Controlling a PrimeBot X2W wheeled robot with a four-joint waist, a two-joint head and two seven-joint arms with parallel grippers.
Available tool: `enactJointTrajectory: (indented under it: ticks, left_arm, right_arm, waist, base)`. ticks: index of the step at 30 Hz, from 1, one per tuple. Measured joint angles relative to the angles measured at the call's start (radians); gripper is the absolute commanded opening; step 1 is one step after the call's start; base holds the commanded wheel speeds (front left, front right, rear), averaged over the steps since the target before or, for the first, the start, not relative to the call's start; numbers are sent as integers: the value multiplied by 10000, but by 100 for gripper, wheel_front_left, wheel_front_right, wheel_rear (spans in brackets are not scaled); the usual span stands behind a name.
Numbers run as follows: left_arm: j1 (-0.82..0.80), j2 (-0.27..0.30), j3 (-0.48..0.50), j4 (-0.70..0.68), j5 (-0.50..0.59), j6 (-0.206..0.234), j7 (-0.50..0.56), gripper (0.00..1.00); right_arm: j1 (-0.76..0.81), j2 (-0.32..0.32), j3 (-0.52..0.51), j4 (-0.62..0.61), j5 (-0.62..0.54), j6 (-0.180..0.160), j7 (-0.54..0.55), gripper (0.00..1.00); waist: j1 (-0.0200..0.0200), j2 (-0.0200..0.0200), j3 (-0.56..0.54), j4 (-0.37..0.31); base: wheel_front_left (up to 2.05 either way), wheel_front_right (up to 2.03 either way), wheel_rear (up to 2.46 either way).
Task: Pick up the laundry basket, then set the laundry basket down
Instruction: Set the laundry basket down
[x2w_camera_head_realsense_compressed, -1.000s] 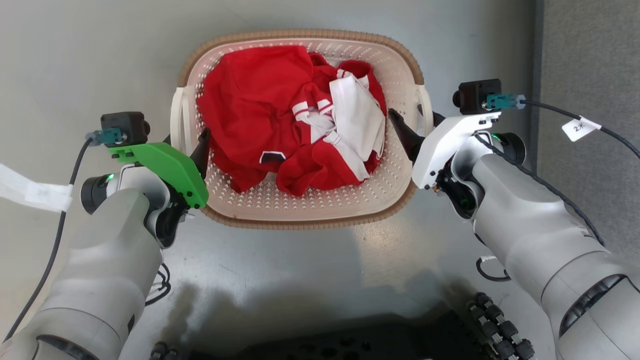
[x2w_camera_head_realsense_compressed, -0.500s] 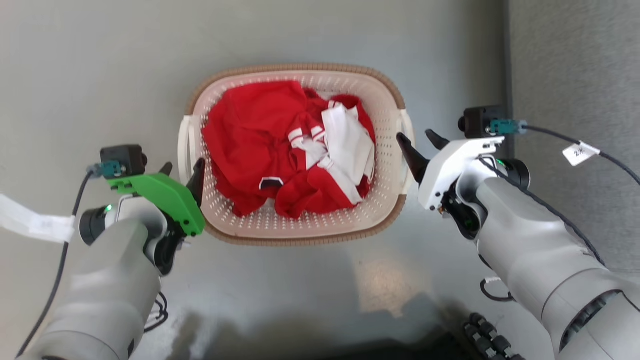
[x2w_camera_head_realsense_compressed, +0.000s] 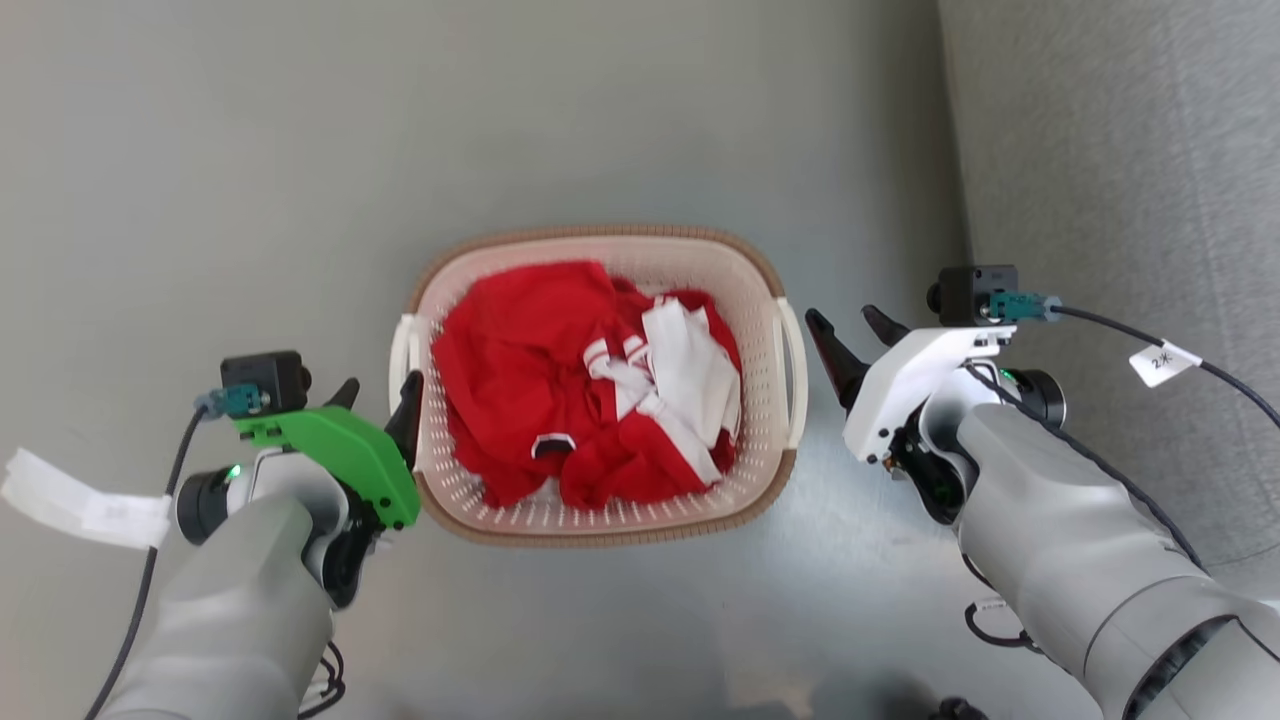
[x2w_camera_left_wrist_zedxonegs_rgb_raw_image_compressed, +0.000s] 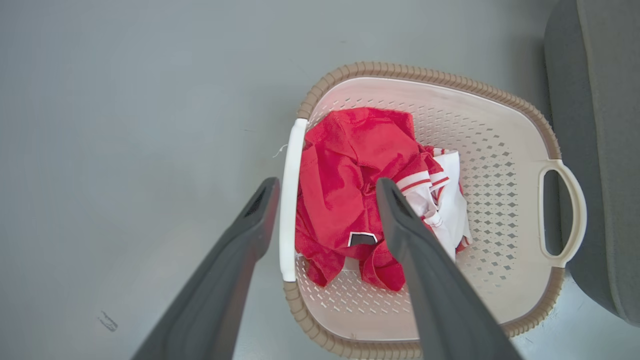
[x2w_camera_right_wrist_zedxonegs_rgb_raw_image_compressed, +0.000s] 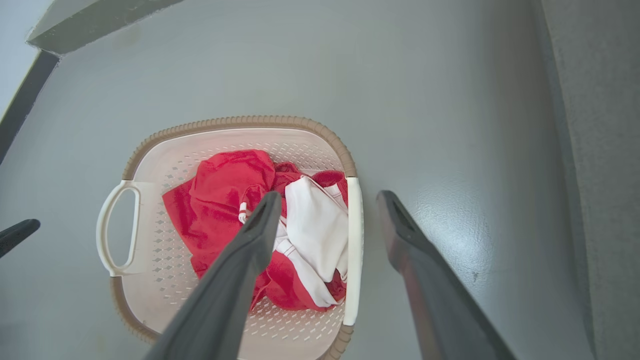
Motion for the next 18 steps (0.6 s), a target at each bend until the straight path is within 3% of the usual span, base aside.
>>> enactJointTrajectory:
  ticks: [18]
  left_arm:
    - [755,245,282,-713,284,0,-238,100]
  right_arm:
    - [596,-518,-347,-579,-46,0,-182,100]
  waist:
    - [0,0,-2456,162]
  base:
    - [0,0,0]
